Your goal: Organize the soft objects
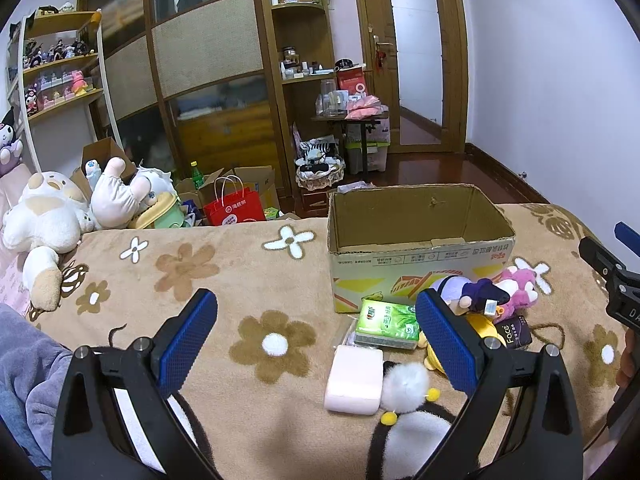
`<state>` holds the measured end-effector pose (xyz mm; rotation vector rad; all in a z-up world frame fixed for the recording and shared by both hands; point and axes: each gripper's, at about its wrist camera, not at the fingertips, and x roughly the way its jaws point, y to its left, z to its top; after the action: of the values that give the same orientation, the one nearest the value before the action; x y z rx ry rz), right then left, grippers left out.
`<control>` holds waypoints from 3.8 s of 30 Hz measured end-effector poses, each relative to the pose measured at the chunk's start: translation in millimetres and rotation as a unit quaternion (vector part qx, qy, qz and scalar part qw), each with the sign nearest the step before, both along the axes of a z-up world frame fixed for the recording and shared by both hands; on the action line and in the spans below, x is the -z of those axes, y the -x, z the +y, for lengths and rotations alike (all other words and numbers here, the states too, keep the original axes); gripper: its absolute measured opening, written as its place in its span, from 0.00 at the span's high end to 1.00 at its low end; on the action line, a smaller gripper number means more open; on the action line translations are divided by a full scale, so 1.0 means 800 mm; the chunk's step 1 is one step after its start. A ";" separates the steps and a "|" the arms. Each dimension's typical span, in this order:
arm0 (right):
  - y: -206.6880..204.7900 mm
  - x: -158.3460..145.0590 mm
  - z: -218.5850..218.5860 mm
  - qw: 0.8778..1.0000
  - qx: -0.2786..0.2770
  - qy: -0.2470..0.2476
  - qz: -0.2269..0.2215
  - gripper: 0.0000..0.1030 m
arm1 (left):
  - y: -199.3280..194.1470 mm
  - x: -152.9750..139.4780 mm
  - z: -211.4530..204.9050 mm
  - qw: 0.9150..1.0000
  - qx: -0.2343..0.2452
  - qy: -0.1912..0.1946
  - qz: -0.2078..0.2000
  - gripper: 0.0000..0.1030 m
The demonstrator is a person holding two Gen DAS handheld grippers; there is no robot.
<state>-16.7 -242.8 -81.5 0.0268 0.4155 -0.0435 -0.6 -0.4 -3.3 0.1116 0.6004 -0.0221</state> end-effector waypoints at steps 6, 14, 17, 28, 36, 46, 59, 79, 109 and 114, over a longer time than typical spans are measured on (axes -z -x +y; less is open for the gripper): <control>-0.001 0.002 0.000 1.000 0.002 -0.001 0.002 0.00 | 0.000 0.000 0.000 1.000 0.000 0.000 0.000 0.04; 0.001 0.002 0.001 1.000 0.002 -0.003 -0.002 0.00 | -0.001 0.000 -0.001 1.000 0.000 -0.001 0.001 0.04; 0.001 0.002 0.001 1.000 0.002 -0.003 -0.001 0.00 | -0.001 0.000 -0.001 1.000 0.000 -0.001 0.001 0.04; 0.001 0.002 0.001 1.000 0.003 -0.002 -0.001 0.00 | -0.001 0.000 -0.001 1.000 0.000 -0.002 0.001 0.04; 0.001 0.003 0.001 1.000 0.003 -0.002 -0.002 0.00 | -0.001 0.000 -0.001 1.000 0.000 -0.003 0.001 0.04; 0.002 0.003 0.001 1.000 0.004 -0.002 0.000 0.00 | -0.001 -0.001 -0.001 1.000 0.000 -0.003 0.002 0.04; 0.003 0.003 0.002 1.000 0.003 -0.003 0.000 0.00 | -0.002 0.000 -0.003 1.000 0.000 -0.004 0.003 0.04; -0.014 0.012 -0.001 1.000 0.011 -0.007 0.021 0.00 | -0.036 0.018 0.000 0.998 0.005 -0.007 0.068 0.04; -0.127 0.104 -0.033 0.983 0.042 -0.036 0.175 0.00 | -0.121 0.139 -0.027 0.958 0.011 -0.023 0.286 0.04; -0.137 0.115 -0.033 0.981 0.043 -0.040 0.187 0.00 | -0.124 0.150 -0.025 0.952 0.011 -0.017 0.305 0.08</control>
<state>92.9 -268.9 -173.2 0.1163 0.7925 -0.1181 98.3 -20.5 -123.6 0.1468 1.2189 -0.0693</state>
